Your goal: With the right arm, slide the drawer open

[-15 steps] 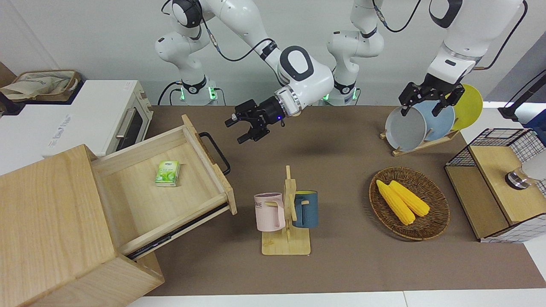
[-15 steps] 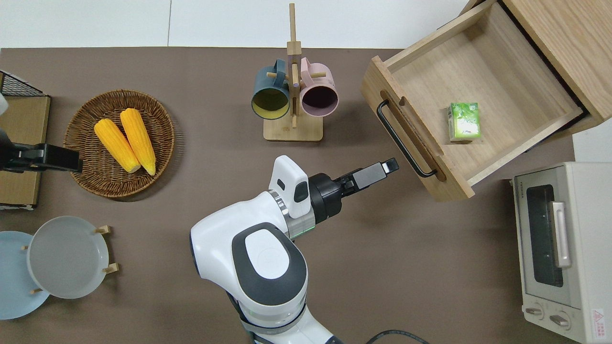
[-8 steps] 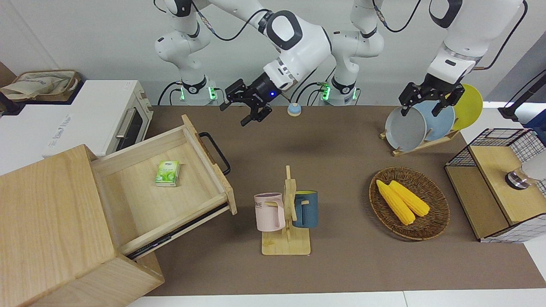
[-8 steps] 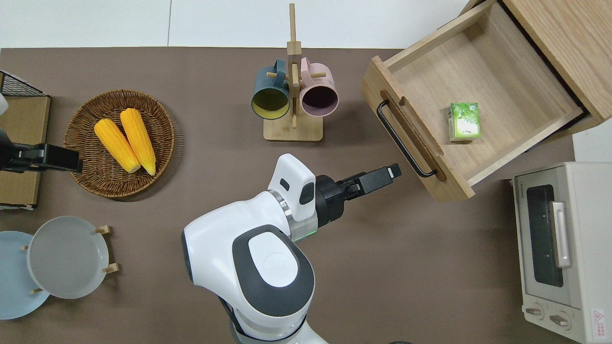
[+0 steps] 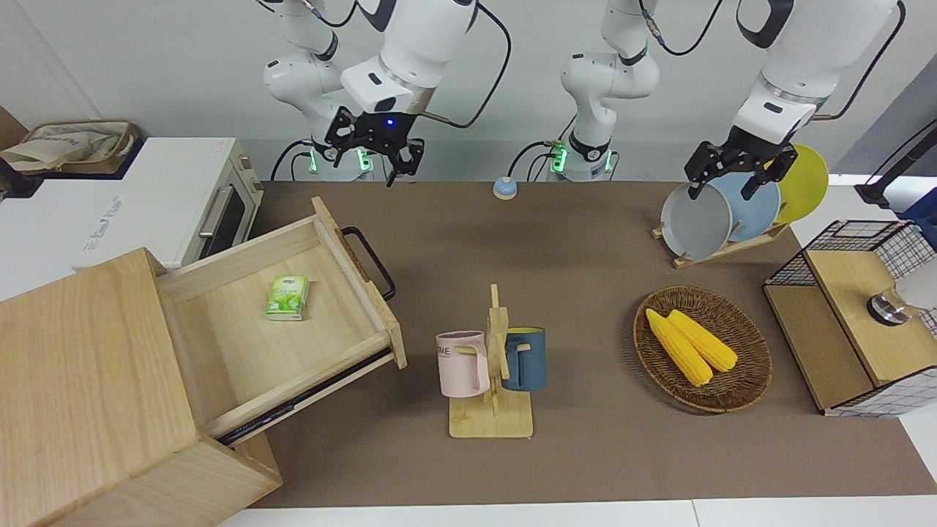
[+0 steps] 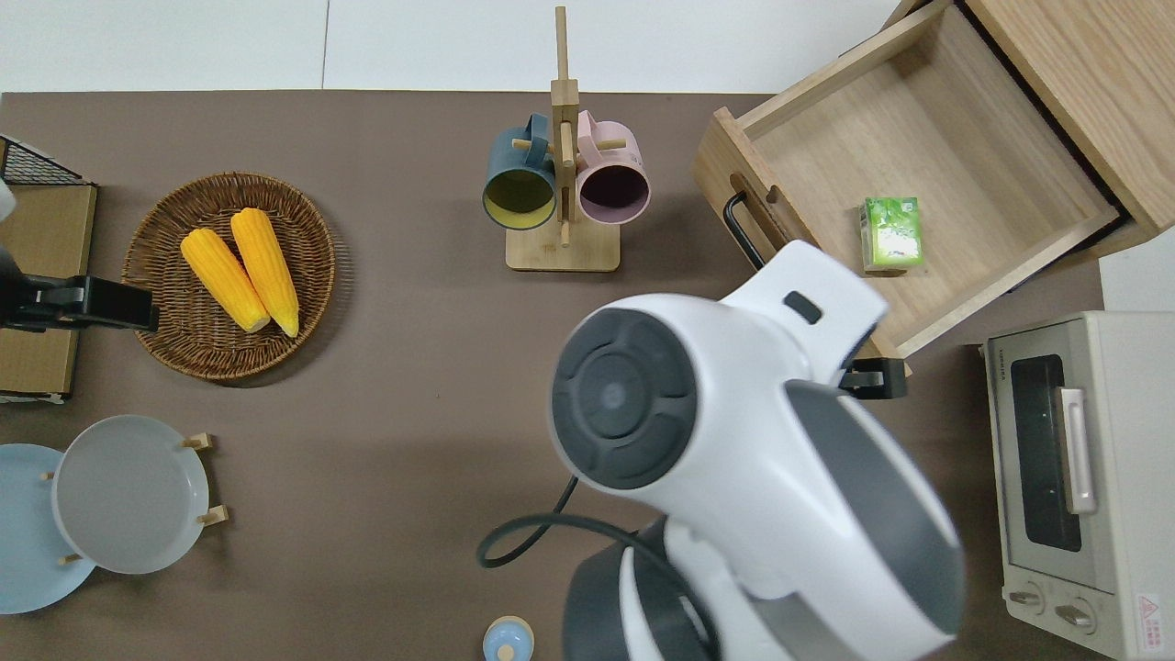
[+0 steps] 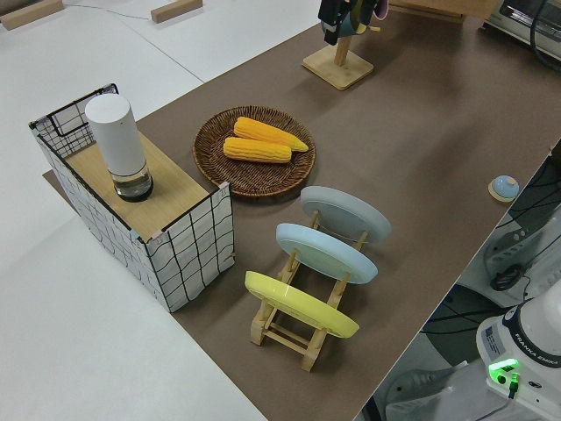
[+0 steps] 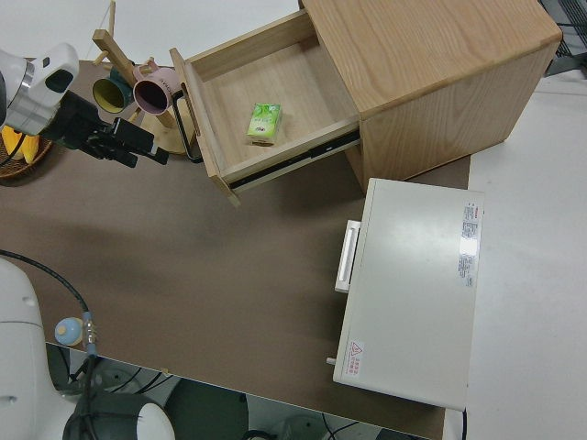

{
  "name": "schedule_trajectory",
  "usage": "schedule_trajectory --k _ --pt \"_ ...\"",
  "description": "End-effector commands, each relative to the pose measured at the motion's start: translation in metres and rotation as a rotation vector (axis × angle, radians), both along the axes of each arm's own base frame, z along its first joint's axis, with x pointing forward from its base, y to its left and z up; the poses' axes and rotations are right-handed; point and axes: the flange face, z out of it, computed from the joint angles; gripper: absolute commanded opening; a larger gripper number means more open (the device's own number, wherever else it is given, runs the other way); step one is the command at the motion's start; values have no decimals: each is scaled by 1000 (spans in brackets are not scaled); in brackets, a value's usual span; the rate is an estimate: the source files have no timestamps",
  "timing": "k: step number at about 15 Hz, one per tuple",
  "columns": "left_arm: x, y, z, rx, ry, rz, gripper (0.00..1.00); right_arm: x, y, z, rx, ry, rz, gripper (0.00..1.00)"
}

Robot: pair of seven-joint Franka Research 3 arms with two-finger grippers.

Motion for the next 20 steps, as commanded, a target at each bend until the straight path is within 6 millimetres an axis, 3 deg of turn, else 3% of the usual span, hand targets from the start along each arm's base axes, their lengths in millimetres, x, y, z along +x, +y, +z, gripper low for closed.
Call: schedule_trajectory --k 1,3,6,10,15,20 --pt "4 0 3 17 -9 -7 998 1 -55 29 151 15 -31 985" --pt "4 0 3 17 -9 -7 995 2 -79 38 177 30 0 985" --pt "4 0 3 17 -9 -7 995 11 -129 44 276 43 -27 985" --pt "4 0 3 17 -9 -7 995 18 -177 37 332 59 -53 987" --pt "4 0 3 17 -9 -7 995 23 -213 17 397 52 -59 987" --pt "4 0 3 18 -9 -7 998 26 -227 -6 414 37 -72 987"
